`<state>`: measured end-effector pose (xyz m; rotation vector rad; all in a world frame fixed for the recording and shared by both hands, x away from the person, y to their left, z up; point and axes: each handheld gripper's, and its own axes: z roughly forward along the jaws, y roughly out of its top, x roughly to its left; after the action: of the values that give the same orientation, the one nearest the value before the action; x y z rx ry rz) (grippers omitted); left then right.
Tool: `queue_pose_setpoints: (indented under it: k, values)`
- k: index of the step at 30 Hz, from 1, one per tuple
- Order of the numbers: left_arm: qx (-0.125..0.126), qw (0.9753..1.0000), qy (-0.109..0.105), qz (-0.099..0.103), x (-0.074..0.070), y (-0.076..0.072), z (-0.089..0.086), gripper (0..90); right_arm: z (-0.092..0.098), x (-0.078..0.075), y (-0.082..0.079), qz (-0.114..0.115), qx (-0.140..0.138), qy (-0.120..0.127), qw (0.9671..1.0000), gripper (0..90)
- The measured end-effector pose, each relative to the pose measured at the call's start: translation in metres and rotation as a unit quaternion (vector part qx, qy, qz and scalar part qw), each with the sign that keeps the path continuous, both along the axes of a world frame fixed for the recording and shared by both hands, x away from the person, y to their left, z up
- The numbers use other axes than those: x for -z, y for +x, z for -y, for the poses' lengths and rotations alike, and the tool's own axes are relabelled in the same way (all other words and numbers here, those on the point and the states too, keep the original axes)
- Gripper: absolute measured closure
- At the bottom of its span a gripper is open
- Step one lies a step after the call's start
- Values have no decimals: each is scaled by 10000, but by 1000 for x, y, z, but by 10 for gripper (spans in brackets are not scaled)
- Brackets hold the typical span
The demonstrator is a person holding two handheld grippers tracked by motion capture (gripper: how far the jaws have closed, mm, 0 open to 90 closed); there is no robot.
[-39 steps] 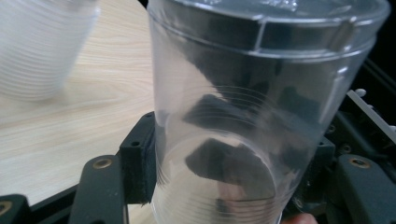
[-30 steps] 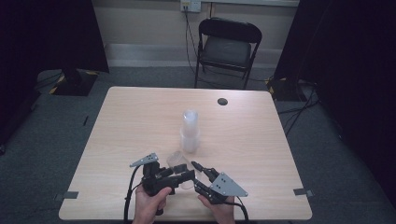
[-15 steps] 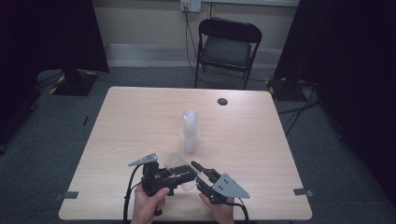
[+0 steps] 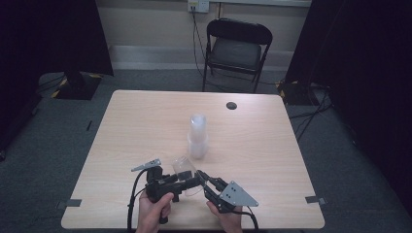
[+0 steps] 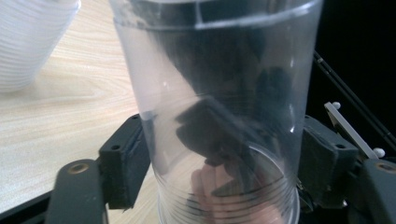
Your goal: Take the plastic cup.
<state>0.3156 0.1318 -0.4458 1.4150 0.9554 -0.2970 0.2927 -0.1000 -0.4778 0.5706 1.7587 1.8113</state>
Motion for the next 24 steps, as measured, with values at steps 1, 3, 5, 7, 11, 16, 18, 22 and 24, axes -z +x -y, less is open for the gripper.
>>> queue_pose_setpoints:
  k: [1,3,5,7,11,16,18,22,24]
  values:
    - [6,10000,-19,-29,0,0,0,253,0,0,0,-3,-5,7,10000,845]
    - [-10,10000,10,8,0,1,-1,245,0,0,0,1,-18,-14,10000,847]
    - [-4,10000,33,21,0,1,-2,234,1,1,0,8,-35,-42,10000,848]
    - [-9,10000,40,4,-1,1,-2,228,0,1,0,-5,-46,-48,10000,849]
    - [20,10000,-10,27,-1,1,-4,214,2,0,1,-13,-22,-21,10000,852]
    - [26,10000,31,73,-1,1,-4,209,4,-1,1,-64,34,-33,10000,851]
    - [9,10000,34,87,-1,0,-5,207,4,0,1,-45,43,-53,10000,851]
    - [53,9999,11,92,0,0,-8,195,6,-1,2,-103,94,-9,9999,854]
    - [41,9998,57,166,1,0,-9,192,8,-1,2,-187,126,-7,9997,853]
